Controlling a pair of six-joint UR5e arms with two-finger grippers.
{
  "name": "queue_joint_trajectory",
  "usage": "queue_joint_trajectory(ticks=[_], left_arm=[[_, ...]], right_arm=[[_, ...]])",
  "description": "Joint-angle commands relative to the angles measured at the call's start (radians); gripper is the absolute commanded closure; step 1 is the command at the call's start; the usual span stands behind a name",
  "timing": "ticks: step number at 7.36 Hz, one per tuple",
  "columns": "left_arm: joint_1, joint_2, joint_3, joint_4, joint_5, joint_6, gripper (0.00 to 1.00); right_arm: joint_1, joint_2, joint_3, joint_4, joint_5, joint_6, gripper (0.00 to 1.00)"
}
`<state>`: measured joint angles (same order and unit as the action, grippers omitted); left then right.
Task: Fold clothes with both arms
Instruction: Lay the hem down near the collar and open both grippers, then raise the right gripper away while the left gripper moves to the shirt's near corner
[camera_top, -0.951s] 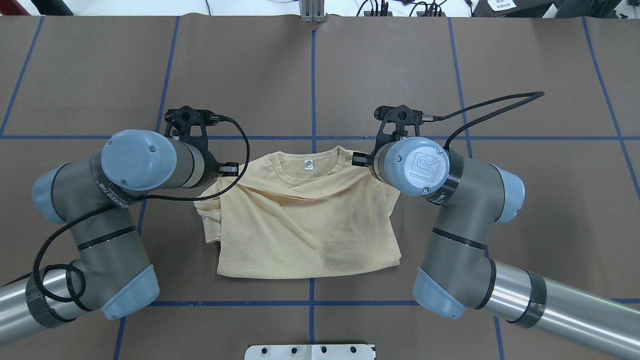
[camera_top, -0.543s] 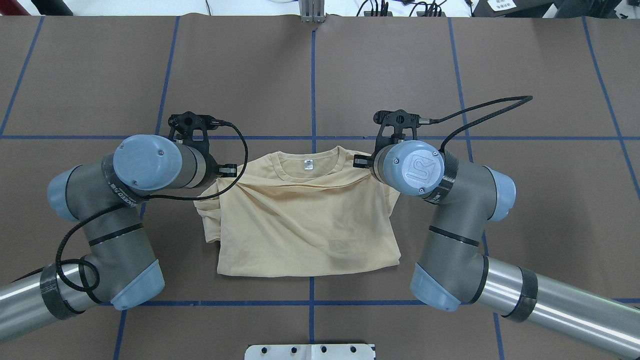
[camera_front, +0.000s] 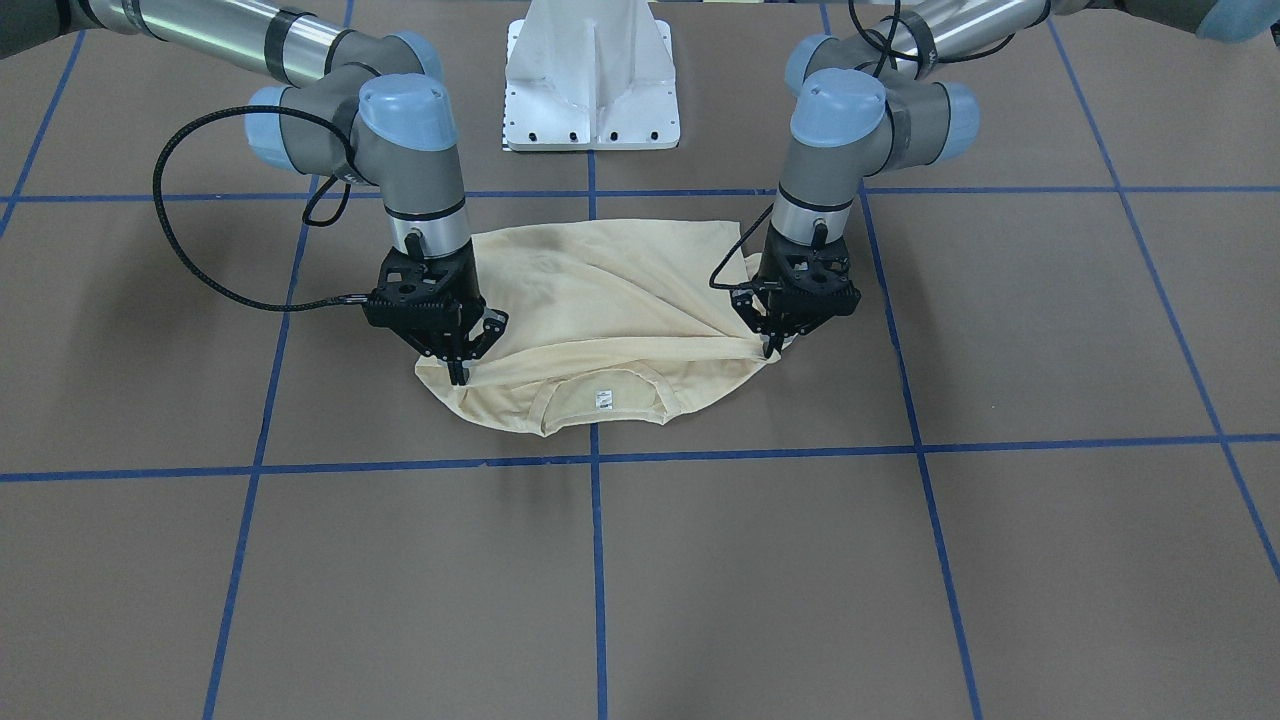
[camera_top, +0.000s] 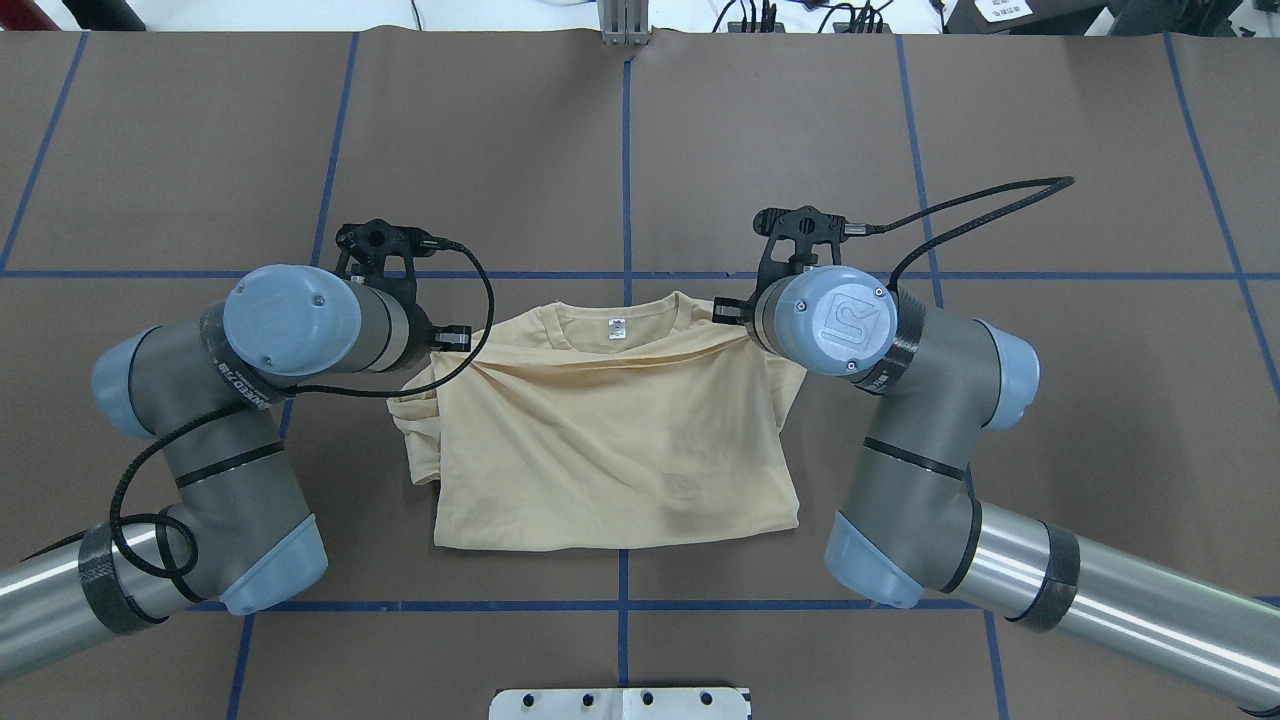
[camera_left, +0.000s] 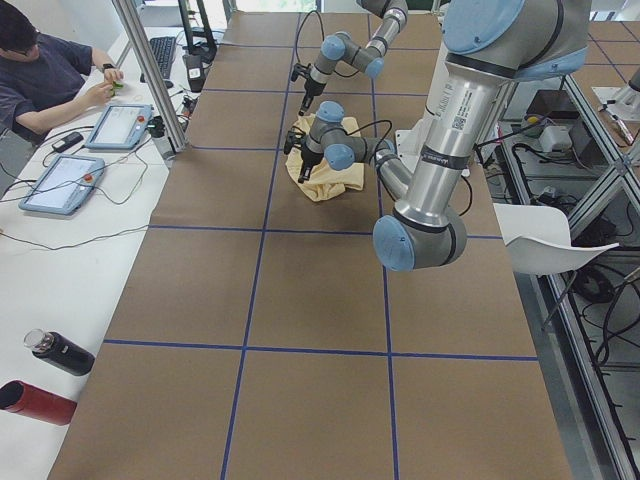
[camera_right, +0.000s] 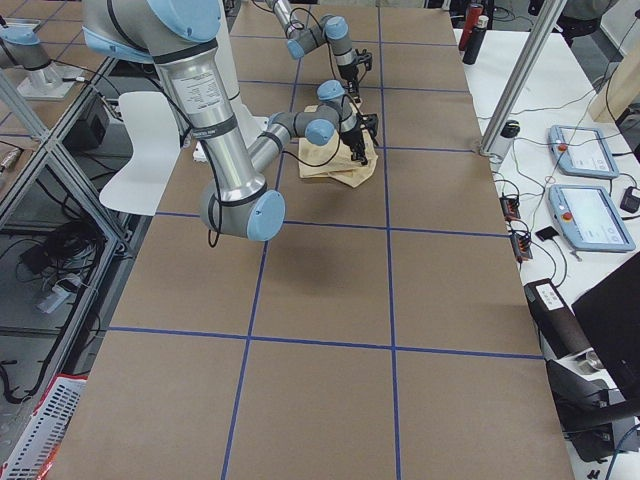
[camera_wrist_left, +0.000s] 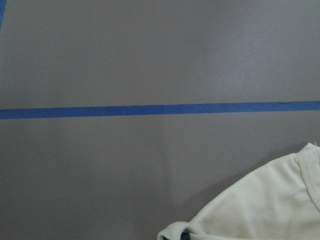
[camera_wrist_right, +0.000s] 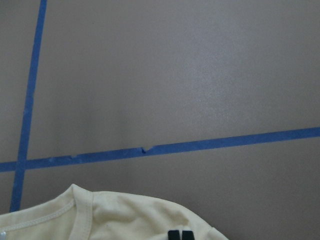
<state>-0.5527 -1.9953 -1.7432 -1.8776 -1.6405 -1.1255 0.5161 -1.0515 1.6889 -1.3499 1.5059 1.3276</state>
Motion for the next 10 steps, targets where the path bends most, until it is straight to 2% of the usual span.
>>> queue_joint_trajectory(ticks=[1,2,3,4,5,6,7,8,9,10], left_arm=[[-0.006,0.004,0.001,0.0,-0.001,0.035,1.0],[-0.006,0.006,0.001,0.0,0.001,0.036,1.0],[-0.004,0.006,0.001,-0.002,-0.001,0.036,1.0],[-0.004,0.007,0.001,-0.003,0.001,0.041,0.04],[-0.007,0.01,-0.008,-0.009,-0.001,0.044,0.0],[-0.01,0.012,-0.037,-0.012,-0.007,0.064,0.0],[-0.016,0.029,-0.088,-0.012,-0.013,0.11,0.0],[-0.012,0.083,-0.138,-0.017,-0.016,0.109,0.0],[-0.003,0.142,-0.194,-0.018,-0.06,0.098,0.0],[0.022,0.2,-0.249,-0.02,-0.064,0.057,0.0]], right_arm=[[0.007,0.001,-0.003,0.0,0.002,-0.011,0.94],[0.007,0.002,-0.003,0.0,0.002,-0.011,0.8],[0.007,0.002,-0.003,0.0,0.0,-0.011,0.6],[0.007,0.002,-0.003,0.0,-0.004,-0.011,0.02],[0.016,0.002,0.0,0.0,0.003,-0.013,0.0],[0.057,0.004,0.018,-0.009,0.06,-0.042,0.0],[0.121,-0.008,0.055,-0.014,0.171,-0.091,0.0],[0.163,-0.024,0.081,-0.014,0.23,-0.15,0.0],[0.183,-0.062,0.107,-0.012,0.256,-0.204,0.0],[0.192,-0.077,0.12,-0.012,0.258,-0.217,0.0]])
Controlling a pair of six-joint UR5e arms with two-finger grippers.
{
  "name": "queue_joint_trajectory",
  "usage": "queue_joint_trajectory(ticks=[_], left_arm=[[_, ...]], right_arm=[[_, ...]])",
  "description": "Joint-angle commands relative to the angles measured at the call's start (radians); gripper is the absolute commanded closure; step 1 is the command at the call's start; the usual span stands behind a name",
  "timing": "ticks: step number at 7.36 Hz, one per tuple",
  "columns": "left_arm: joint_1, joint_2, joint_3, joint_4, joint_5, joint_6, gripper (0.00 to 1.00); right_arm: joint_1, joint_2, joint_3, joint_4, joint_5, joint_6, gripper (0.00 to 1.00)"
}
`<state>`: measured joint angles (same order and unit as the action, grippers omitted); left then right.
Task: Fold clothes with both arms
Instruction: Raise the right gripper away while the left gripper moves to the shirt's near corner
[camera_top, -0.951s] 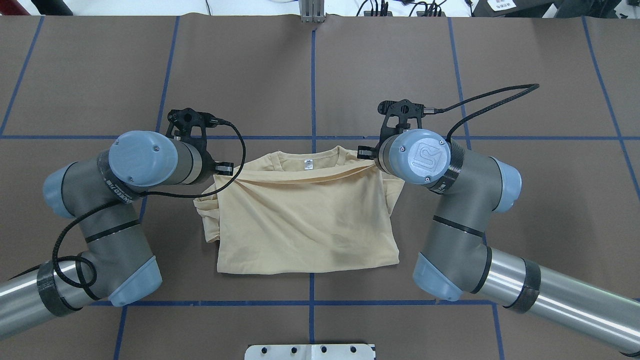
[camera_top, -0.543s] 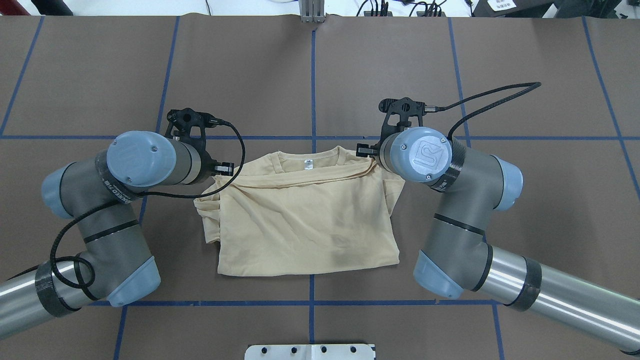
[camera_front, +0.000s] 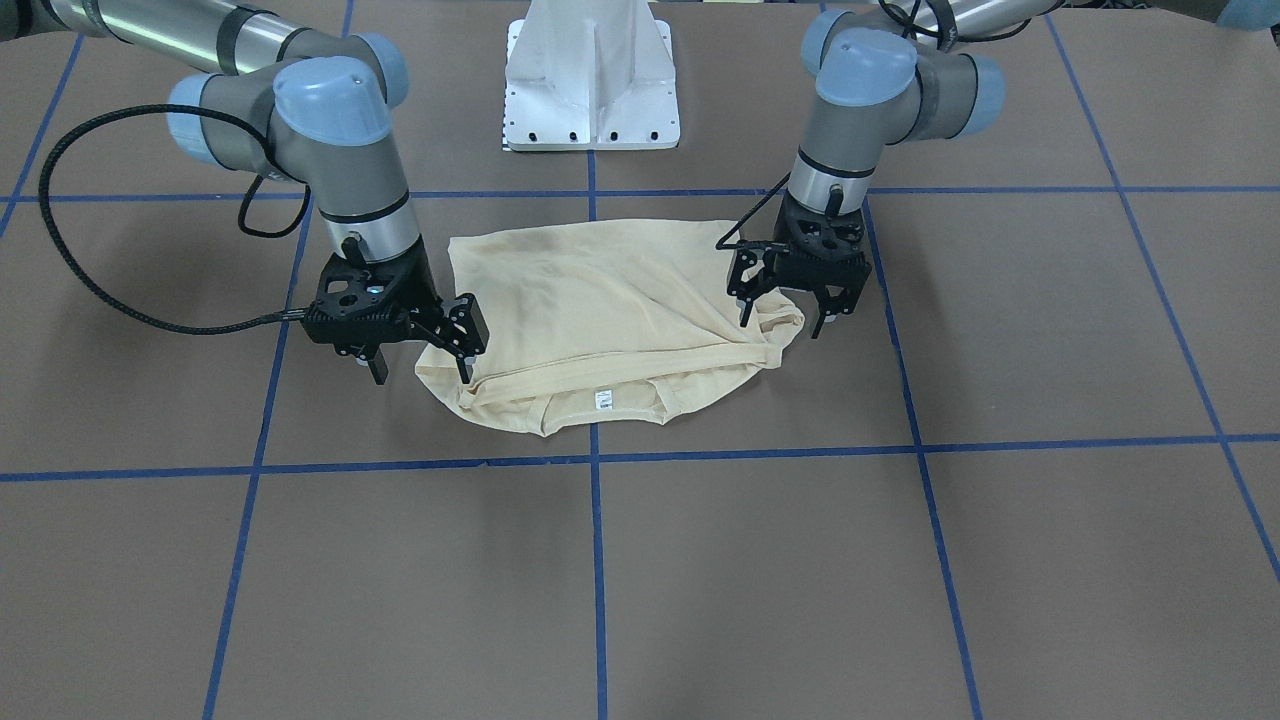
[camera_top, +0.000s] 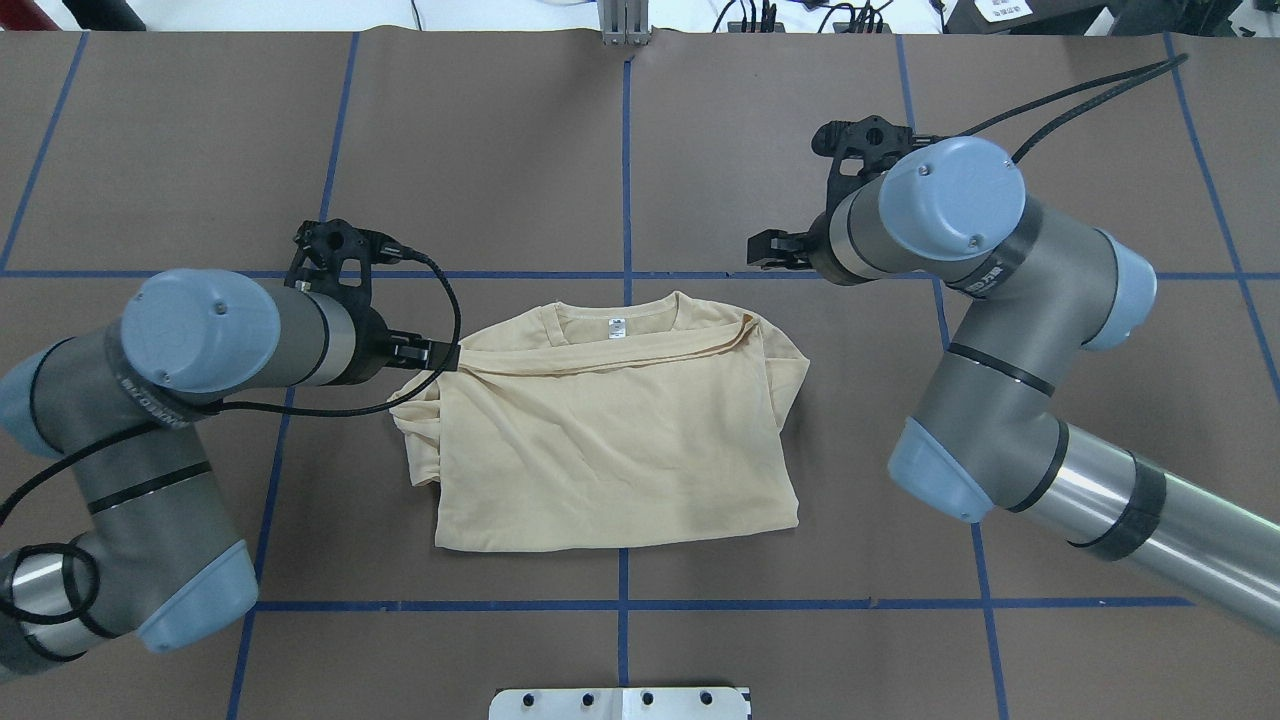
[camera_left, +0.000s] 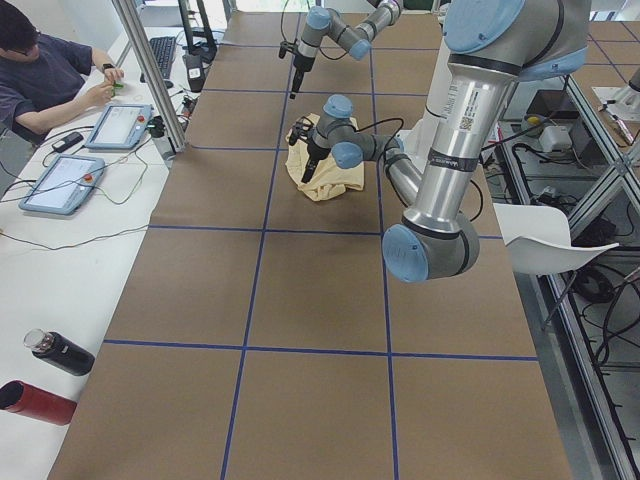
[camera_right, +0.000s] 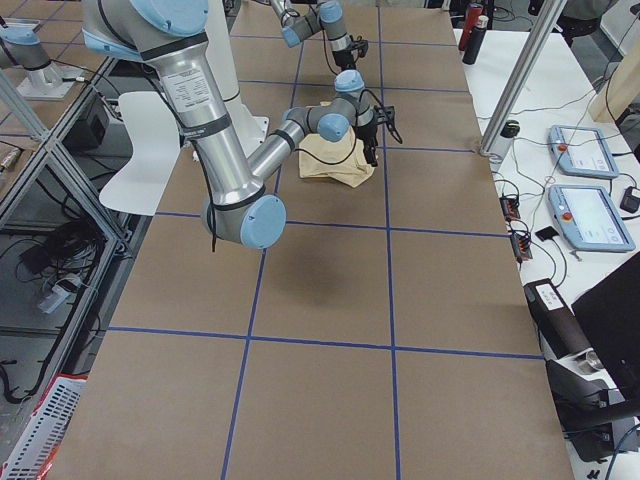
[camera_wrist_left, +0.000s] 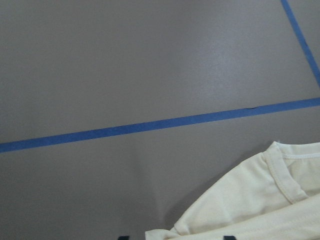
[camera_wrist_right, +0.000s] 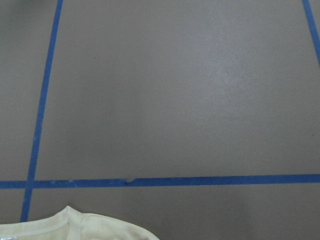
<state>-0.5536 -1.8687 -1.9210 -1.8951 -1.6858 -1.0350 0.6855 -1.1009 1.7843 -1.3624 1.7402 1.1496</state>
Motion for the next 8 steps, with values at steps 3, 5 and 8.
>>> queue_joint_trajectory(ticks=[3,5,8], left_arm=[[0.241,0.103,-0.075,-0.068,0.075,-0.288,0.01],[0.299,0.1,-0.058,-0.068,0.097,-0.341,0.22],[0.326,0.094,-0.039,-0.073,0.097,-0.341,0.34]], right_arm=[[0.023,-0.034,0.026,0.003,0.022,-0.039,0.0],[0.023,-0.034,0.026,0.003,0.019,-0.039,0.0],[0.022,-0.037,0.027,0.003,0.013,-0.037,0.0]])
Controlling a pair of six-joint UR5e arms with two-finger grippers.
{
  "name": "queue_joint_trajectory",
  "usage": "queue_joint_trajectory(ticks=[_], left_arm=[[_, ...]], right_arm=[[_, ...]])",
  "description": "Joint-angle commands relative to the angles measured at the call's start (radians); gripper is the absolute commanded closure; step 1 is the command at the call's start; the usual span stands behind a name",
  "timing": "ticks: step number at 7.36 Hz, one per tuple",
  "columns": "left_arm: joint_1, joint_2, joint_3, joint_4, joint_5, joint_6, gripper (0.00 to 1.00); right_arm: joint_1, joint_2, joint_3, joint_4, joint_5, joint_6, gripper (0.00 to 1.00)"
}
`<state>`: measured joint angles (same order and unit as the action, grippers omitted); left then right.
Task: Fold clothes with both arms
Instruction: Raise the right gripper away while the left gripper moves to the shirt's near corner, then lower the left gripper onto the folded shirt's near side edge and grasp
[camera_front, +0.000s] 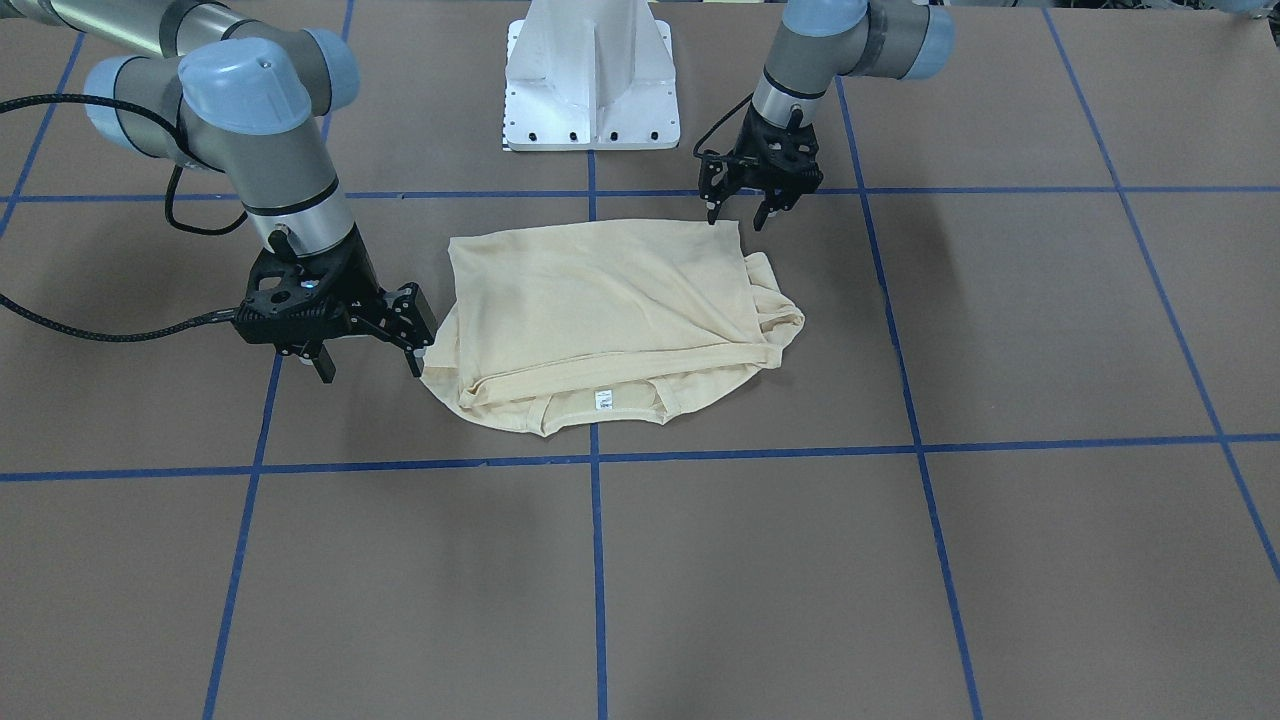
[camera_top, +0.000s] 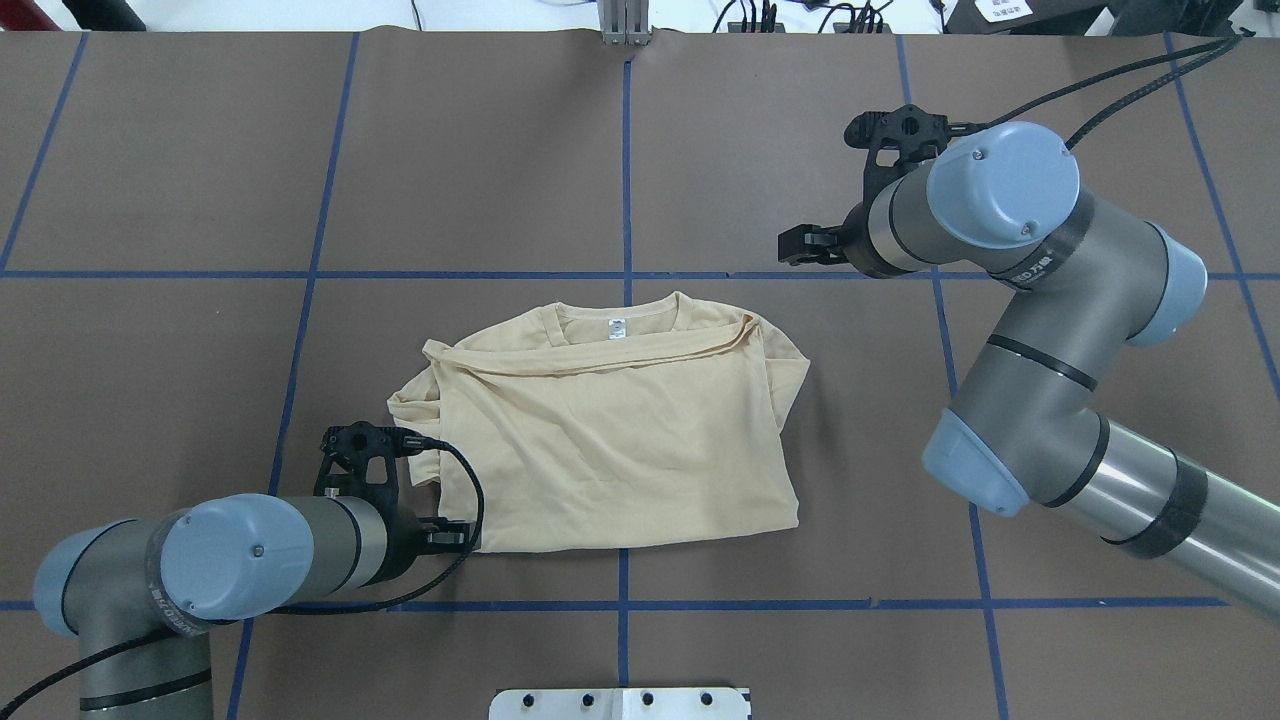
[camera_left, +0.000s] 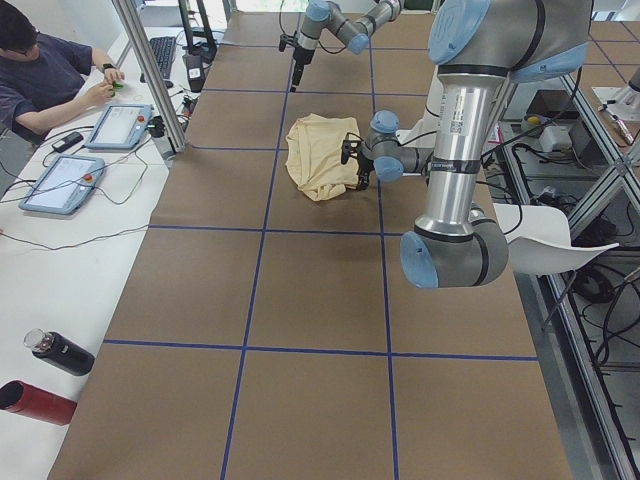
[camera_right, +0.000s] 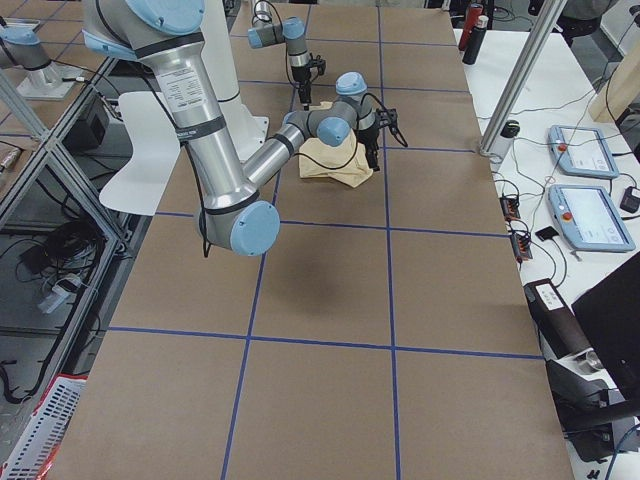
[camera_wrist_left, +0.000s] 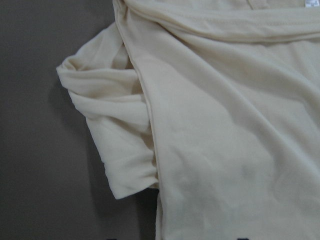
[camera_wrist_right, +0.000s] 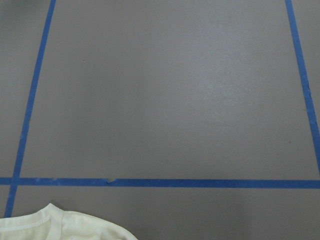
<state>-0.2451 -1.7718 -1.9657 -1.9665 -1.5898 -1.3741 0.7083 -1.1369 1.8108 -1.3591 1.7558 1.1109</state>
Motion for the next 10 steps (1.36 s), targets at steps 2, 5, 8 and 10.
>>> queue_joint_trajectory(ticks=[2,5,8,10], left_arm=[[0.03,-0.005,0.007,-0.002,-0.001,-0.002,0.44],[0.03,-0.005,0.008,0.0,-0.001,0.006,0.49],[0.027,-0.003,0.011,0.002,0.002,0.009,0.49],[0.029,-0.006,0.015,0.002,-0.001,0.009,0.57]], right_arm=[[-0.001,-0.001,0.001,0.0,-0.002,0.001,0.0],[-0.003,-0.001,-0.001,0.003,-0.002,0.001,0.0],[-0.004,0.0,-0.001,0.005,-0.004,0.003,0.0],[-0.004,0.0,-0.002,0.006,-0.004,0.001,0.0]])
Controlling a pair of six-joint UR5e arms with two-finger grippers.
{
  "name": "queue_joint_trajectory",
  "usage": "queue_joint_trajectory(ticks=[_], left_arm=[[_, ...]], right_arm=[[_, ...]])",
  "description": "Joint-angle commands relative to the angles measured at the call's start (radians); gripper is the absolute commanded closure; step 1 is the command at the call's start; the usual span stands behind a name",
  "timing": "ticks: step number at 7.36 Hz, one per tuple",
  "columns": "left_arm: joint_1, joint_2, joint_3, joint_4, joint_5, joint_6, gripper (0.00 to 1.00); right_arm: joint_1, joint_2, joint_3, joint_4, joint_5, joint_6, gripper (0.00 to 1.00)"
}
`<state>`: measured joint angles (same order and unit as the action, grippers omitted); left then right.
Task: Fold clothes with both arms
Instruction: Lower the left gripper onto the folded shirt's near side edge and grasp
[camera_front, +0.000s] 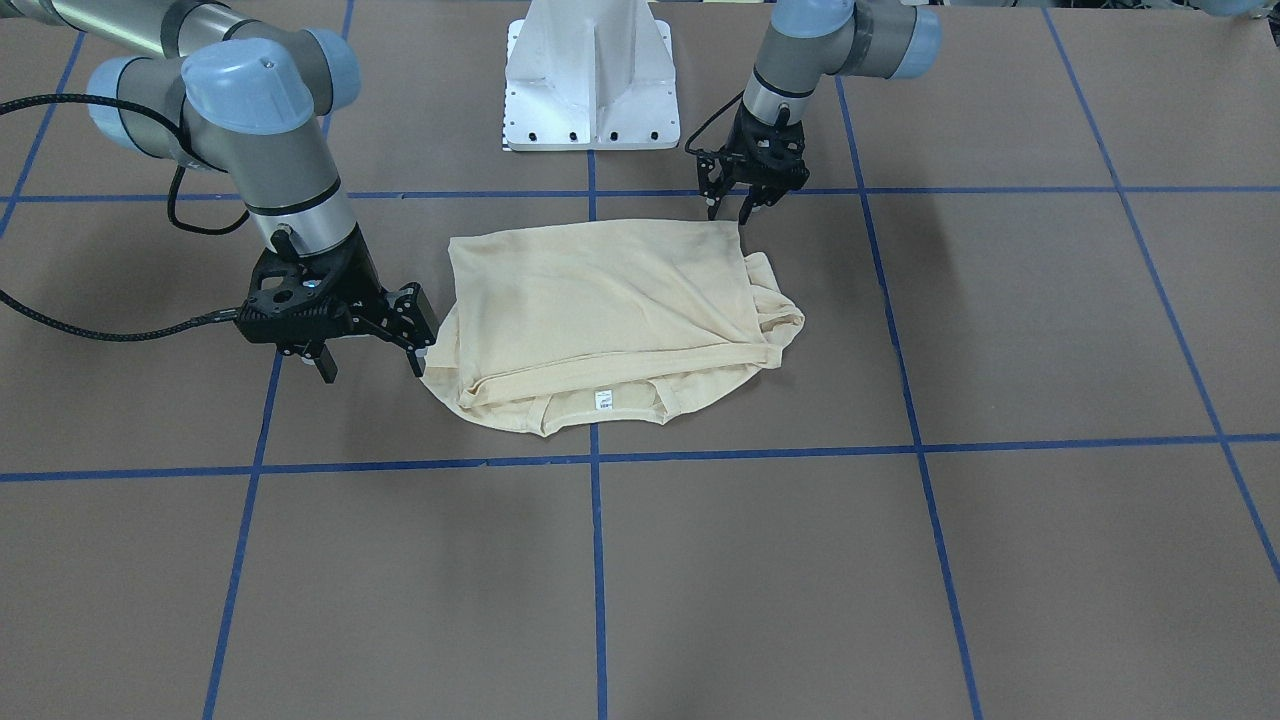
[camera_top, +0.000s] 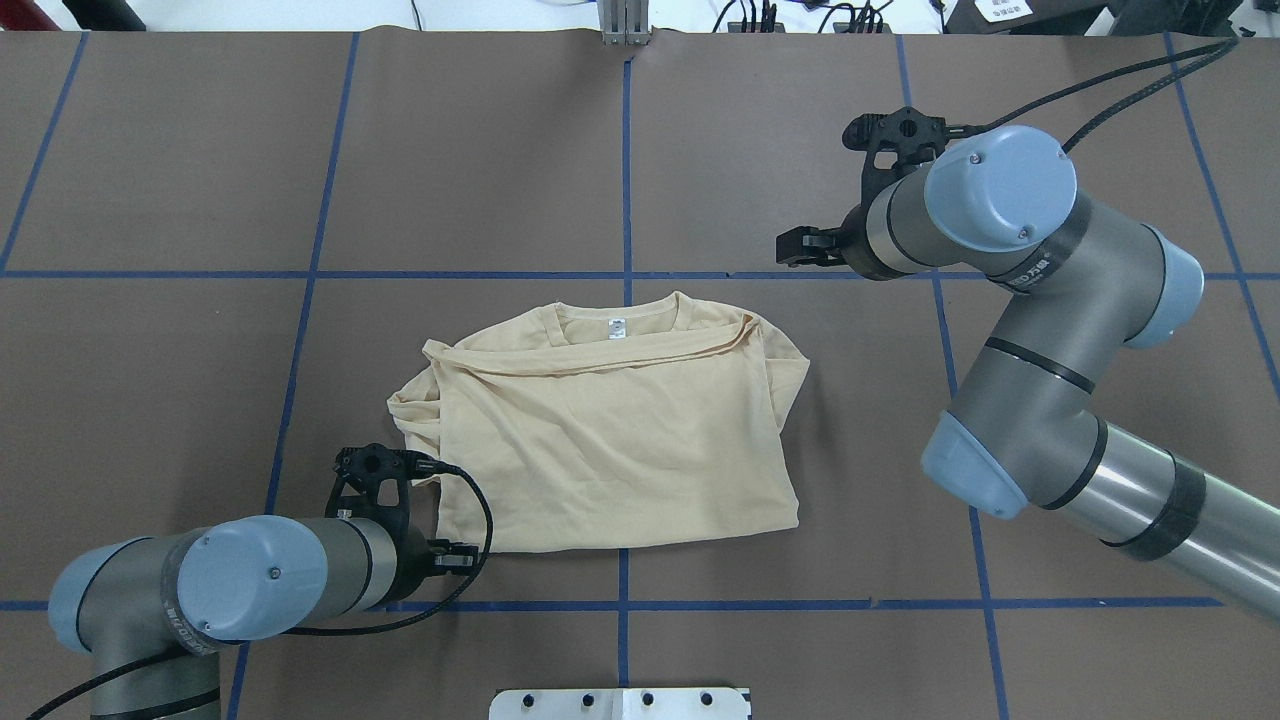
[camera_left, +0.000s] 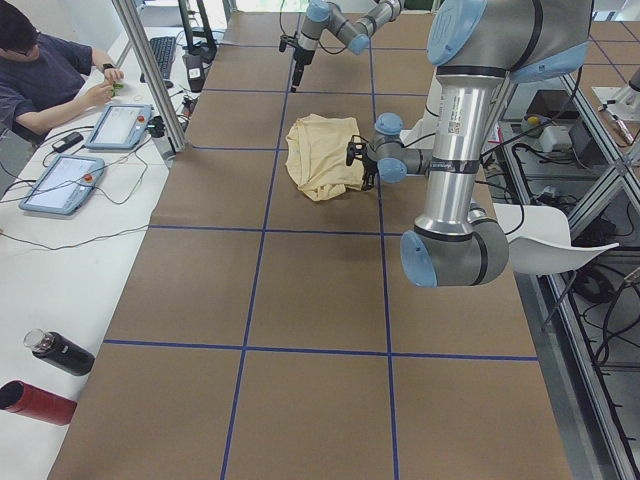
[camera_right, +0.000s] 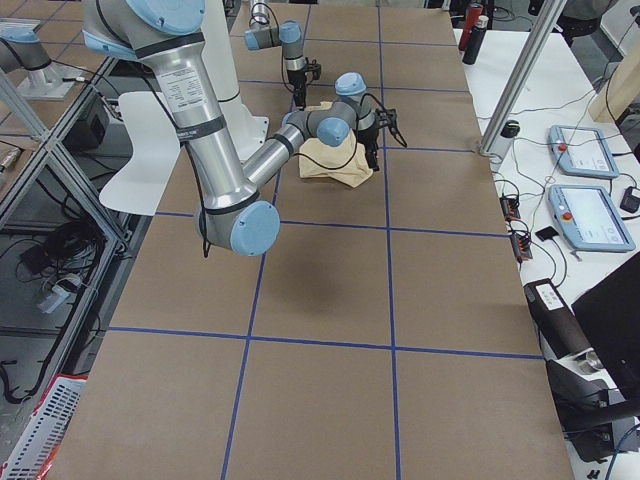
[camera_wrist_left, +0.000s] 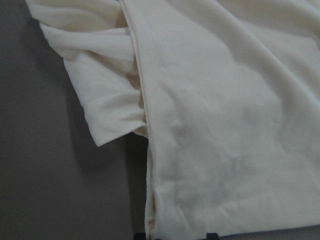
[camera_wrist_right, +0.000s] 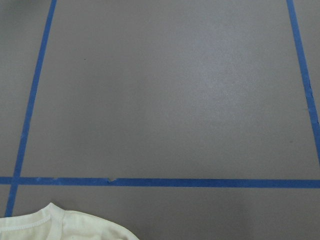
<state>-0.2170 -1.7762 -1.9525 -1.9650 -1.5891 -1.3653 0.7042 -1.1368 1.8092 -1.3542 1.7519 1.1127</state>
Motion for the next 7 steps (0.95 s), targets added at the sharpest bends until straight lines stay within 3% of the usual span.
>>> queue_joint_trajectory(ticks=[1,2,5,7], left_arm=[[0.001,-0.002,0.001,0.0,0.0,0.0,0.7],[-0.001,-0.002,0.001,0.0,0.0,0.0,0.97],[-0.039,-0.002,-0.003,0.002,0.001,0.005,1.0],[-0.125,0.001,0.003,0.005,0.001,0.144,1.0]], right_arm=[[0.0,0.0,-0.001,0.001,0.001,-0.001,0.0],[0.0,0.002,-0.001,0.001,0.0,-0.001,0.0],[-0.002,0.002,-0.002,0.001,0.0,-0.001,0.0],[-0.003,0.002,-0.007,0.001,0.001,-0.001,0.0]])
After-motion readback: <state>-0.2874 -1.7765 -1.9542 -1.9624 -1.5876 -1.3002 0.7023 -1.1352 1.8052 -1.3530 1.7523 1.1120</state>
